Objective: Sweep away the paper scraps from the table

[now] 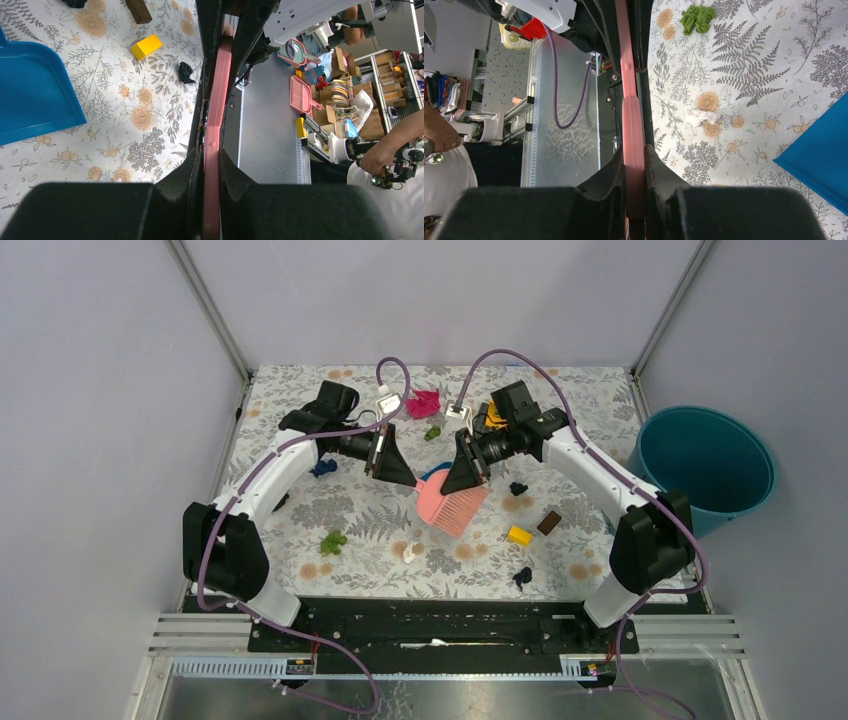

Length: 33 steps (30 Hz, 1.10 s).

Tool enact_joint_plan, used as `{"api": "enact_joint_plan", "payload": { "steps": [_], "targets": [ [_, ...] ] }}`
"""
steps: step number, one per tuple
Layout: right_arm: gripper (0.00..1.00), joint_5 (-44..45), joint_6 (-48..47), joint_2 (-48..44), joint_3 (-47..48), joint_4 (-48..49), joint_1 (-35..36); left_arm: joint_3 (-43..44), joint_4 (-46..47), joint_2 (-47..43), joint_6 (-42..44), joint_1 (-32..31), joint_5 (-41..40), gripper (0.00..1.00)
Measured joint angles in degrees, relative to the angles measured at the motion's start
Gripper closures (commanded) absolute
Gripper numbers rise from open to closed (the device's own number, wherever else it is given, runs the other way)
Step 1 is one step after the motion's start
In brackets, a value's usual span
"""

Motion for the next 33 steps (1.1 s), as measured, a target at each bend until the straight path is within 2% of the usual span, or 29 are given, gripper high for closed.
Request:
{"api": "enact_joint_plan", "payload": {
  "steps": [1,2,4,5,6,8,11,14,18,23,30,33],
  "targets": [
    [1.00,-0.11,0.00,0.00,-0.13,0.00,0.00,0.11,-0.42,0.00,0.57,-0.09,0.00,1.00],
    [0.93,-0.24,-0.02,0.00,-0.28,0.07,0.00,0.17,-0.76,0.07,1.05,-0.09,-0.02,1.00],
    [0.60,-0.24,-0.04,0.00,-0.35,0.07,0.00,0.31,-1.07,0.22,1.64,-0.13,0.02,1.00],
    [0.49,0.02,-0.02,0.00,-0.37,0.02,-0.02,0.31,-1.22,0.26,1.81,-0.13,0.11,1.00],
    [0.42,0.92,0.11,0.00,-0.37,0.00,-0.02,0.31,-1.31,0.26,1.95,-0.15,0.11,1.00],
    [0.37,3.19,-1.03,0.04,-0.24,-1.81,-0.42,0.61,-2.49,0.26,2.01,-0.02,-0.70,1.00],
    [0.32,7.56,-6.78,1.68,3.82,-6.80,-1.92,0.61,-4.20,0.26,2.38,0.63,-2.62,1.00],
    [0.31,12.00,-14.75,4.63,11.21,-10.69,-3.98,0.61,-6.97,0.24,3.80,1.22,-5.35,1.00],
    [0.36,19.23,-29.83,8.26,19.52,-14.56,-6.25,0.50,-12.26,0.13,5.51,1.84,-11.61,1.00],
    [0.43,28.17,-45.92,12.70,20.17,-17.86,-6.54,-2.67,-14.21,-3.06,4.98,3.78,-19.30,1.00],
    [0.41,34.40,-58.05,24.52,24.55,-19.61,-6.54,-6.82,-12.57,-9.25,1.07,14.32,-23.32,1.00],
    [0.34,36.52,-61.22,28.52,28.70,-20.44,-6.56,-9.18,-10.82,-10.80,-1.60,19.50,-23.52,1.00]
  ]
}}
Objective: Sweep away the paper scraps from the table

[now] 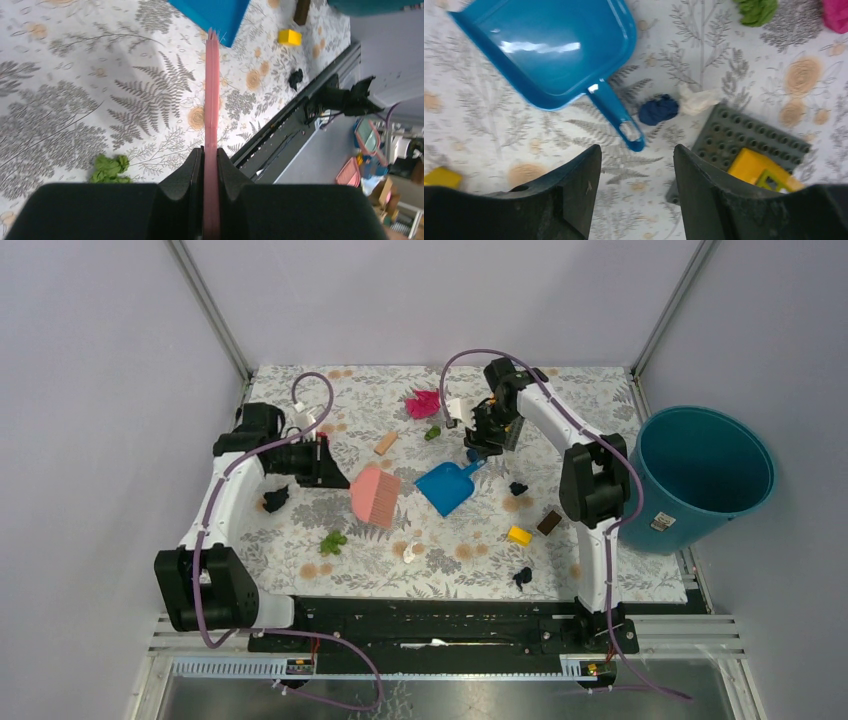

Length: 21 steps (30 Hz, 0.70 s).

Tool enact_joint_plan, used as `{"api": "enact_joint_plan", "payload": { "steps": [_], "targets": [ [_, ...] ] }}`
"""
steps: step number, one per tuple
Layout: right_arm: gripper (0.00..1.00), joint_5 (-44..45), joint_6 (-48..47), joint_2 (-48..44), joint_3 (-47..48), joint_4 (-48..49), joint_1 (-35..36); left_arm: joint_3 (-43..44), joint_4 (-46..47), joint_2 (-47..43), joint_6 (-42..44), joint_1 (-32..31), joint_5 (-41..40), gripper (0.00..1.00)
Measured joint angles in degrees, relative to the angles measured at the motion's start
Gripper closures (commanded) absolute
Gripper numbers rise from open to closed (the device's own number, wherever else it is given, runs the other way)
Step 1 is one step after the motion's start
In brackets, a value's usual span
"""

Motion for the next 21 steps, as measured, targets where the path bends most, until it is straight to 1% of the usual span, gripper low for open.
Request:
{"api": "enact_joint_plan", "payload": {
  "steps": [2,4,11,14,21],
  "targets": [
    [0.29,0.87,-2.08,2.27,2.58,0.20,0.00,-0.81,0.76,-0.37,-1.46,2.56,0.04,1.00],
    [0.28,1.75,-4.57,3.45,3.43,0.22,0.00,-1.27,1.57,-0.61,-2.27,4.46,-0.35,1.00],
    [0.29,4.20,-9.81,6.75,3.52,-1.44,0.00,-3.34,2.78,-4.55,-2.91,6.49,-2.36,1.00],
    [0.29,4.85,-10.86,6.99,2.58,-1.70,0.00,-4.74,2.75,-5.88,-2.99,7.21,-2.43,1.00],
    [0.31,5.14,-11.28,6.99,-0.17,-2.43,0.02,-5.20,2.78,-5.97,-2.99,8.09,-2.32,1.00]
  ]
}}
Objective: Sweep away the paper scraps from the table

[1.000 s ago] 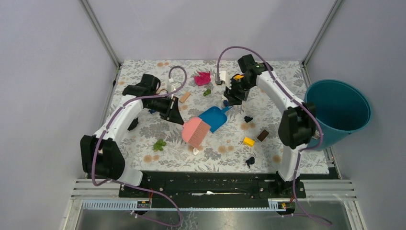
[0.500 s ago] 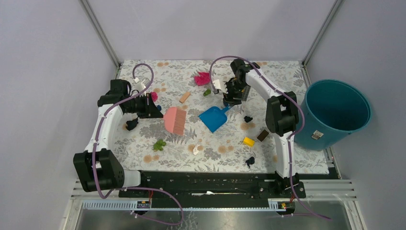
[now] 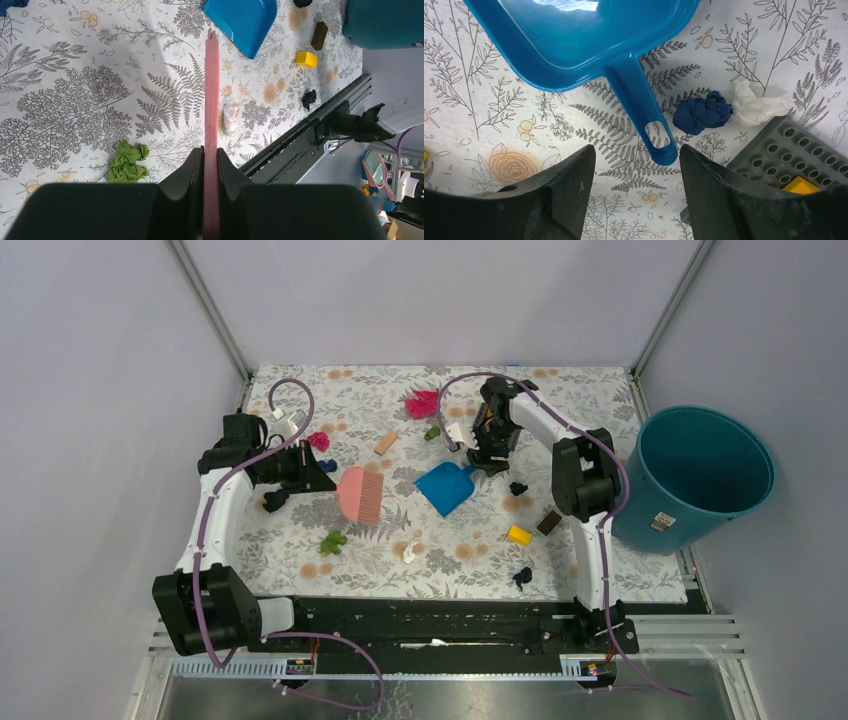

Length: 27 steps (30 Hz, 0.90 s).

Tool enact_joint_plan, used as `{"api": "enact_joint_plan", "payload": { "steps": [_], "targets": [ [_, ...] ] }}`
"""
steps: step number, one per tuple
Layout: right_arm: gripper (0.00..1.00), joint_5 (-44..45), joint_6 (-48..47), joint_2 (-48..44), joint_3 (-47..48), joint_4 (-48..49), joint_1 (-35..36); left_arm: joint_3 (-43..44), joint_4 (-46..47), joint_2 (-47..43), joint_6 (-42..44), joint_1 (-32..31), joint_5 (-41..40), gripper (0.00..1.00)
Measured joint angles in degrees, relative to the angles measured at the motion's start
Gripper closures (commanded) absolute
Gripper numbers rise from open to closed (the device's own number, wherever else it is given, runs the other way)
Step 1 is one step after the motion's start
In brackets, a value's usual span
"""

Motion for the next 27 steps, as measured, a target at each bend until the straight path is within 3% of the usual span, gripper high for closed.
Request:
{"api": "enact_joint_plan", "payload": {
  "steps": [10,17,27],
  "targets": [
    [0.37,-0.11,1.75,-1.40,-6.01,0.31,0.37,-0.17,0.02,0.00,0.02,0.09,0.57,1.00],
    [0.48,-0.39,4.17,-6.34,-11.89,1.27,1.09,-0.81,0.02,0.00,0.04,0.09,0.92,1.00],
    [0.50,-1.95,10.38,-10.47,-18.23,7.28,1.55,-1.25,0.11,0.00,0.04,0.09,1.07,1.00]
  ]
}}
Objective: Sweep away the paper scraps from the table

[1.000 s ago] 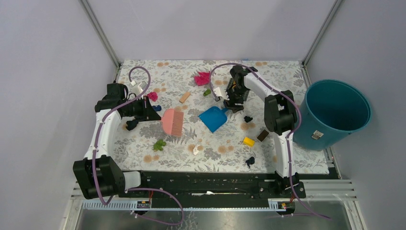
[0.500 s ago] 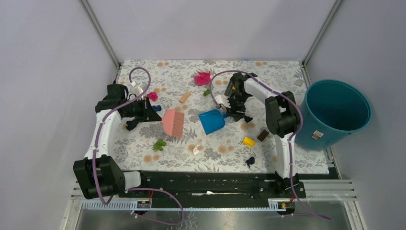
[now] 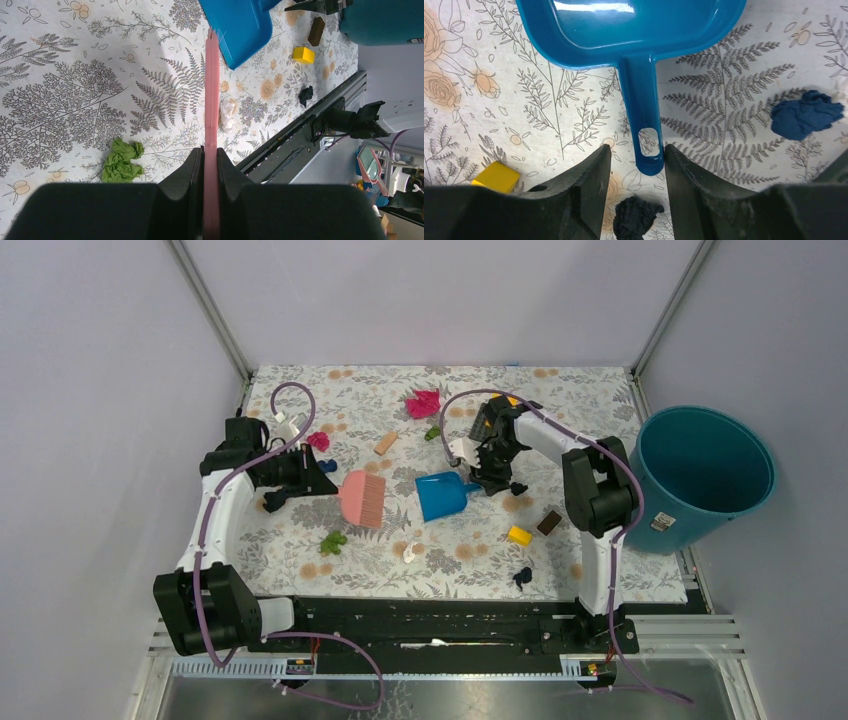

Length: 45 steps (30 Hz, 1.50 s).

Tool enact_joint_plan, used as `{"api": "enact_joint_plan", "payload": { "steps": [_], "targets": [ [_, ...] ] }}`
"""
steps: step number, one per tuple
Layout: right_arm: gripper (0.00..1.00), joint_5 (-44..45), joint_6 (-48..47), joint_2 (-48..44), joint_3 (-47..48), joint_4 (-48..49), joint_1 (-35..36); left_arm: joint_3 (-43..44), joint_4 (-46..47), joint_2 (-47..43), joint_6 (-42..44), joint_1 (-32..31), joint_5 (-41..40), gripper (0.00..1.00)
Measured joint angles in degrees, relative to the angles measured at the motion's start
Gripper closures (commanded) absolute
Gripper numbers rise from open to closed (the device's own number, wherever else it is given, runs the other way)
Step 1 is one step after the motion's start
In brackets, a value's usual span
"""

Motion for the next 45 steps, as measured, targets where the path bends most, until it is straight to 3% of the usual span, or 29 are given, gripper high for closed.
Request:
{"api": "enact_joint_plan", "payload": {
  "steps": [12,20,30,34,41,45],
  "targets": [
    [0.51,-0.07,3.78,-1.27,-4.59,5.18,0.76,-0.31,0.74,0.00,-0.02,0.00,0.24,1.00],
    [0.74,-0.20,6.34,-1.29,-4.92,7.45,0.85,-0.31,0.81,0.00,-0.07,0.00,0.24,1.00],
    [0.87,1.60,12.46,-10.32,-6.88,5.57,0.59,0.98,0.26,0.13,-0.24,-0.26,2.01,1.00],
    [0.99,1.57,20.61,-14.34,-0.48,0.90,-1.60,5.29,1.07,-0.37,0.26,-3.50,4.02,1.00],
    [1.00,1.46,36.52,-14.51,20.63,-7.96,-10.38,9.31,9.51,-1.44,-3.63,-17.73,9.38,1.00],
    [1.00,4.98,43.89,-15.91,23.52,-9.53,-12.94,8.98,14.45,4.33,-7.63,-22.67,12.63,1.00]
  ]
}}
